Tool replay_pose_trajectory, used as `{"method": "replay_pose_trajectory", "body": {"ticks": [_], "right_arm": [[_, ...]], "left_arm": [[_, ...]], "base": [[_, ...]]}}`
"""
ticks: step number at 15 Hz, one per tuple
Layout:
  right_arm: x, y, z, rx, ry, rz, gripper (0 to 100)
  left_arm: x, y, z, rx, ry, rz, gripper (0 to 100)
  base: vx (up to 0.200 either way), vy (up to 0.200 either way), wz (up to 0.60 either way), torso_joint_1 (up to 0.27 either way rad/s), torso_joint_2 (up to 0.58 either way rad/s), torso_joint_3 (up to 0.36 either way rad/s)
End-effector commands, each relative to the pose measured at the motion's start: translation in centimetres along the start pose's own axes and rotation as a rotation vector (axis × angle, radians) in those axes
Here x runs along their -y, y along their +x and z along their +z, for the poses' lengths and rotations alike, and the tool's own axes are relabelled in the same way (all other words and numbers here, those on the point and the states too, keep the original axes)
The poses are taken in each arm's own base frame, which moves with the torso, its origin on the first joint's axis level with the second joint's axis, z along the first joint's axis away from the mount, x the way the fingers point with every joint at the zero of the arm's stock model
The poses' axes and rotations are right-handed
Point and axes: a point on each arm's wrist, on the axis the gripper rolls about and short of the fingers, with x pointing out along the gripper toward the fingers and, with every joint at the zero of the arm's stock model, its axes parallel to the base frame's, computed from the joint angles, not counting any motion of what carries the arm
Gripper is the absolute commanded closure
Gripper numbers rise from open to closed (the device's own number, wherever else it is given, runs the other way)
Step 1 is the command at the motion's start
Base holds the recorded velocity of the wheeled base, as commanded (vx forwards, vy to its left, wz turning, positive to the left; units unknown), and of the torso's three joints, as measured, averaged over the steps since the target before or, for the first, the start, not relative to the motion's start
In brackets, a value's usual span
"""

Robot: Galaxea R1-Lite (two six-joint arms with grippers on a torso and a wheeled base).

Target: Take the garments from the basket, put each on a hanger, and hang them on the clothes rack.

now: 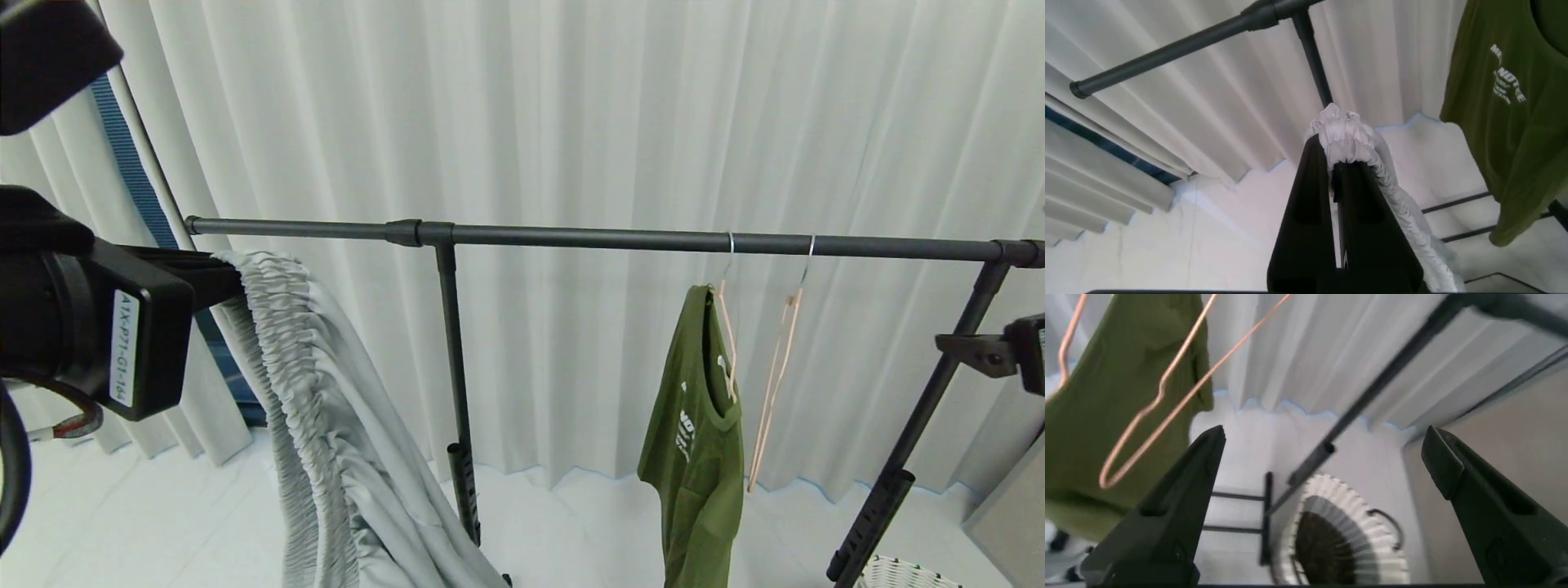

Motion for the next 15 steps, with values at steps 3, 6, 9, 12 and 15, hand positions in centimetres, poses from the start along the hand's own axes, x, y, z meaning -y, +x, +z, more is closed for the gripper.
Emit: {"method": "replay_pose_trajectory", "body": {"ticks": [3,6,9,12,15], "right_arm": [[-6.1,7.5,-0.7,-0.136,0.057,0.094,0],[-8.0,10.5,-0.8,-0.191,0.102,0.088,0],[-9.0,13.0,-1.7,-0.254,0.143,0.037,0],[-9.3,14.2,-2.4,-0.282,0.155,-0.007,0],[-8.8,14.4,-2.6,-0.293,0.161,-0.026,0]], "left_arm": [[0.1,0.2,-0.3,-0.012,0.008,0.001,100],[0.2,0.3,-0.3,-0.015,0.012,0.002,100],[0.3,0.6,-0.5,-0.029,0.018,0.005,100],[0.3,0.7,-0.7,-0.037,0.017,0.01,100],[0.2,0.8,-0.7,-0.042,0.016,0.017,100]], "base": [[0.0,0.0,0.0,0.0,0.0,0.0],[0.0,0.0,0.0,0.0,0.0,0.0],[0.0,0.0,0.0,0.0,0.0,0.0],[0.0,0.0,0.0,0.0,0.0,0.0],[0.0,0.0,0.0,0.0,0.0,0.0]]}}
